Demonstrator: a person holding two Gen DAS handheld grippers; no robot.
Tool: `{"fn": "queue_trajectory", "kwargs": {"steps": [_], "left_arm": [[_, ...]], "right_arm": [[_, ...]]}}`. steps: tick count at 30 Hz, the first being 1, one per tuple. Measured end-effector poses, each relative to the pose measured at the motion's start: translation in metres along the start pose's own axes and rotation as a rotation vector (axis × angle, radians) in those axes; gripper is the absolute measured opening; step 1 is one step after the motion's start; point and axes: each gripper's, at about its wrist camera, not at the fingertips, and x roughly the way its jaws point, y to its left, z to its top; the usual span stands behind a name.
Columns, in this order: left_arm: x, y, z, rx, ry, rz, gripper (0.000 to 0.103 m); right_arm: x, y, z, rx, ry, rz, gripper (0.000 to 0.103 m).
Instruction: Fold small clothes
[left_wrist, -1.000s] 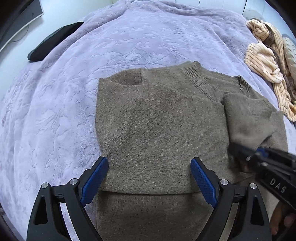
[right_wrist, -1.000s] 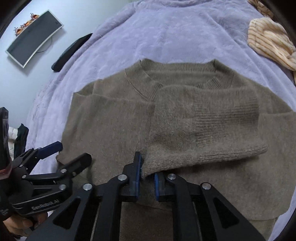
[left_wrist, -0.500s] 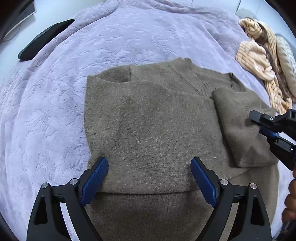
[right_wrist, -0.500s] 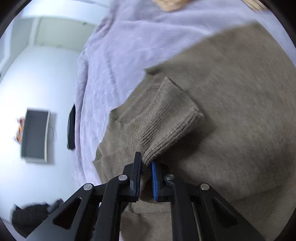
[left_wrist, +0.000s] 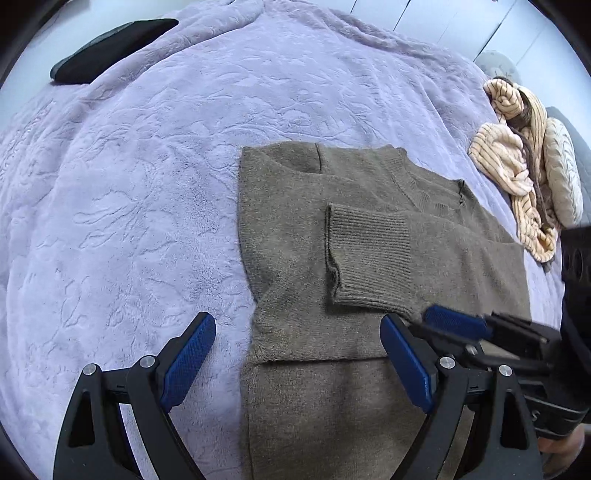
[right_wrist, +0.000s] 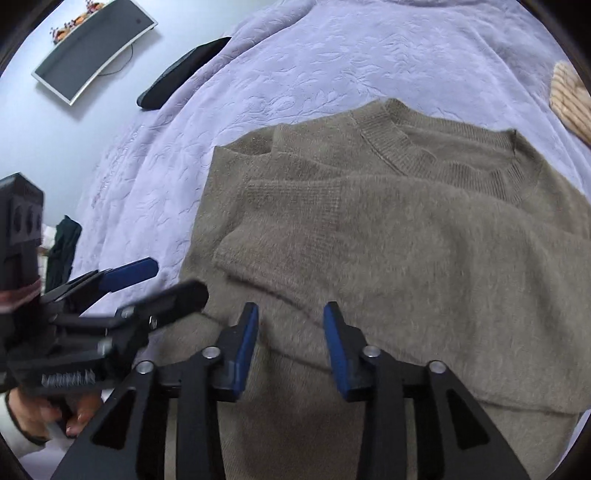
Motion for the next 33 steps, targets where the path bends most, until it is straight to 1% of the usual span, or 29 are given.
{"fn": "queue_trajectory", "kwargs": {"steps": [2,4,5,6,7,8,9,10,12,13,14,16,18,19,20,21,22,23,25,27,29,31,33], "left_arm": [[0.001,-0.003,0.001,-0.006,0.001,-0.025,0.091],[0.003,-0.009,0.004,0.0,0.016,-0.054,0.091],[0.006,-0.012,0.006,0.008,0.026,-0.064,0.091],[0.011,-0.017,0.007,0.017,0.038,-0.076,0.091],[0.014,-0.021,0.008,0.023,0.045,-0.086,0.091],[0.017,-0.024,0.009,0.027,0.051,-0.093,0.091],[0.021,-0.027,0.01,0.027,0.061,-0.102,0.089],[0.026,-0.03,0.011,0.022,0.078,-0.118,0.081],[0.037,-0.034,0.013,0.008,0.109,-0.134,0.08],[0.041,-0.037,0.015,0.007,0.116,-0.133,0.08],[0.044,-0.041,0.016,0.011,0.118,-0.131,0.08],[0.048,-0.046,0.018,0.026,0.119,-0.125,0.08],[0.051,-0.052,0.02,0.036,0.121,-0.109,0.08],[0.052,-0.053,0.021,0.036,0.122,-0.102,0.08],[0.053,-0.054,0.022,0.031,0.125,-0.09,0.076],[0.052,-0.054,0.023,0.026,0.123,-0.079,0.072],[0.051,-0.055,0.023,0.024,0.126,-0.07,0.071],[0.049,-0.056,0.023,0.021,0.123,-0.07,0.071],[0.048,-0.056,0.02,0.028,0.123,-0.061,0.071],[0.051,-0.058,0.014,0.043,0.122,-0.035,0.071],[0.054,-0.062,0.008,0.064,0.113,-0.01,0.071],[0.053,-0.067,0.005,0.092,0.103,0.017,0.071],[0.049,-0.069,0.004,0.109,0.098,0.032,0.071]], "right_arm": [[-0.015,-0.013,-0.006,0.054,-0.013,0.019,0.042],[-0.023,-0.024,0.001,0.145,-0.032,0.031,0.042],[-0.037,-0.048,-0.005,0.243,-0.053,0.047,0.042],[-0.046,-0.064,-0.01,0.313,-0.07,0.056,0.042],[-0.056,-0.083,-0.019,0.392,-0.093,0.06,0.042],[-0.071,-0.109,-0.032,0.494,-0.125,0.054,0.042],[-0.081,-0.127,-0.04,0.557,-0.148,0.047,0.042],[-0.092,-0.149,-0.054,0.635,-0.174,0.03,0.042],[-0.105,-0.179,-0.072,0.73,-0.194,-0.007,0.043],[-0.108,-0.191,-0.081,0.776,-0.203,-0.012,0.043],[-0.114,-0.209,-0.092,0.849,-0.223,0.003,0.043],[-0.115,-0.231,-0.105,0.947,-0.261,0.052,0.043],[-0.112,-0.243,-0.108,0.993,-0.302,0.106,0.042],[-0.11,-0.248,-0.108,1.011,-0.322,0.137,0.035],[-0.105,-0.25,-0.107,1.031,-0.345,0.178,0.028],[-0.105,-0.255,-0.107,1.048,-0.367,0.22,0.016],[-0.106,-0.256,-0.105,1.054,-0.38,0.232,0.011],[-0.109,-0.255,-0.102,1.051,-0.407,0.237,0.01],[-0.116,-0.258,-0.102,1.04,-0.429,0.235,0.01],[-0.119,-0.262,-0.108,1.037,-0.419,0.2,0.01],[-0.113,-0.273,-0.116,1.059,-0.398,0.165,0.009],[-0.099,-0.284,-0.124,1.085,-0.374,0.168,0.006],[-0.096,-0.286,-0.128,1.086,-0.374,0.182,0.007]]}}
